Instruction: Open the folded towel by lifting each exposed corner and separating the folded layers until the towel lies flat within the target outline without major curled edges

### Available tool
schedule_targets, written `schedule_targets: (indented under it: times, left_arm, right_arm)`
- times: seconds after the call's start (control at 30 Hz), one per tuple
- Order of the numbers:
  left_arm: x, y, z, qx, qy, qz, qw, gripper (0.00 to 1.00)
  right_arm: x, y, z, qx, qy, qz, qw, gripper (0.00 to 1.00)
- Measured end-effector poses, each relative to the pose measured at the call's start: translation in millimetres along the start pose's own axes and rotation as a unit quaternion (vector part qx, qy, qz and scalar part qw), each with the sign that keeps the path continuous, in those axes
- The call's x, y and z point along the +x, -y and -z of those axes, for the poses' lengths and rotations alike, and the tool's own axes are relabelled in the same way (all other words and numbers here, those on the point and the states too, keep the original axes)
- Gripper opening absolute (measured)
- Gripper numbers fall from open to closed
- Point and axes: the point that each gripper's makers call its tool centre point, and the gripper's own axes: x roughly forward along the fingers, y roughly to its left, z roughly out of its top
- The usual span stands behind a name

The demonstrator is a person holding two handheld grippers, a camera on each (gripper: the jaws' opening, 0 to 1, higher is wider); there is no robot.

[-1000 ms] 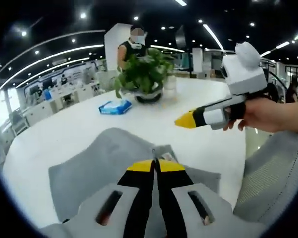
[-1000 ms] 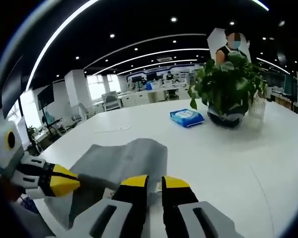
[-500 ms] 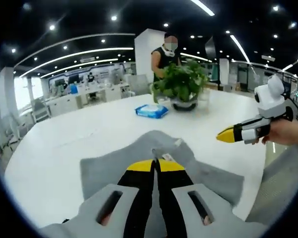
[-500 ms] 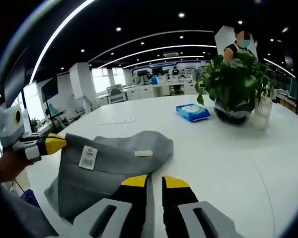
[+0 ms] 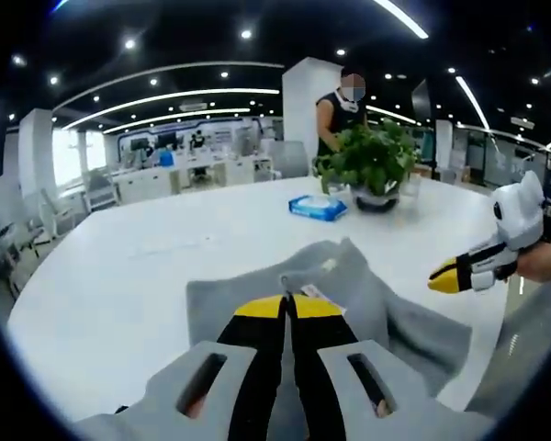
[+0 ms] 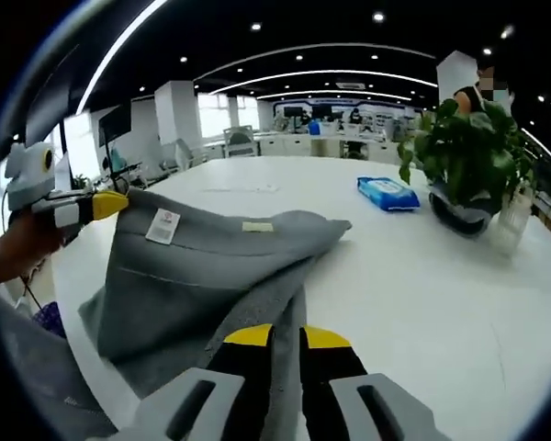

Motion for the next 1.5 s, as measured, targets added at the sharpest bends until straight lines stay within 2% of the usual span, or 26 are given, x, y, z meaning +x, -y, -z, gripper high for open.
schedule_targets:
  times: [0.1, 0.2, 0.5, 0.6, 0.67, 0.87, 1.0, 1.13, 1.3, 1.4, 1.5]
  left_arm:
    - [-1, -5.0, 6.2, 0.001, -0.001, -0.008, 1.0, 0.02]
    - [-3, -13.2, 13.2, -0.021, -0.001, -0.02, 0.9996, 0.02]
    - [-9, -29.0, 13.8, -0.033, 0.008, -0.04, 0.9986, 0.02]
    - [-9, -30.9, 18.5, -0.037, 0.009, -0.046, 0.9982, 0.02]
    - [-9, -32.1, 25.2, -0.029, 0.004, -0.051, 0.9983, 0.02]
    - [-10, -41.1, 35.1, -0.046, 0.003, -0.063, 0.997, 0.02]
    - [-14, -39.5, 41.0, -0.03, -0.003, -0.067, 0.9973, 0.02]
    - [-14, -38.9, 43.9, -0.032, -0.009, -0.069, 0.9971, 0.02]
    - [-15, -39.9, 45.0, -0.025, -0.011, -0.073, 0.997, 0.02]
    - [-16, -42.4, 45.8, -0.027, -0.012, -0.076, 0.9967, 0.02]
    - [-18, -48.4, 50.7, -0.03, -0.021, -0.092, 0.9951, 0.02]
  right_arm:
    - [4, -11, 9.3, -0.001, -0.018, -0.016, 0.9997, 0.07]
    - [7, -17, 19.2, -0.011, -0.038, -0.026, 0.9989, 0.07]
    - [14, -32, 43.3, -0.06, -0.086, -0.042, 0.9937, 0.07]
    - [15, -32, 52.4, -0.074, -0.105, -0.04, 0.9909, 0.07]
    - [16, -33, 51.0, -0.09, -0.098, -0.04, 0.9903, 0.07]
    - [15, -32, 51.7, -0.079, -0.098, -0.042, 0.9912, 0.06]
    - [17, -36, 50.7, -0.124, -0.097, -0.071, 0.985, 0.02]
    - [18, -33, 50.1, -0.109, -0.104, -0.079, 0.9854, 0.01]
    - [17, -34, 51.7, -0.113, -0.088, -0.073, 0.987, 0.01]
    - [17, -35, 50.5, -0.131, -0.093, -0.068, 0.9846, 0.01]
    - [20, -29, 48.7, -0.136, -0.089, -0.057, 0.985, 0.0]
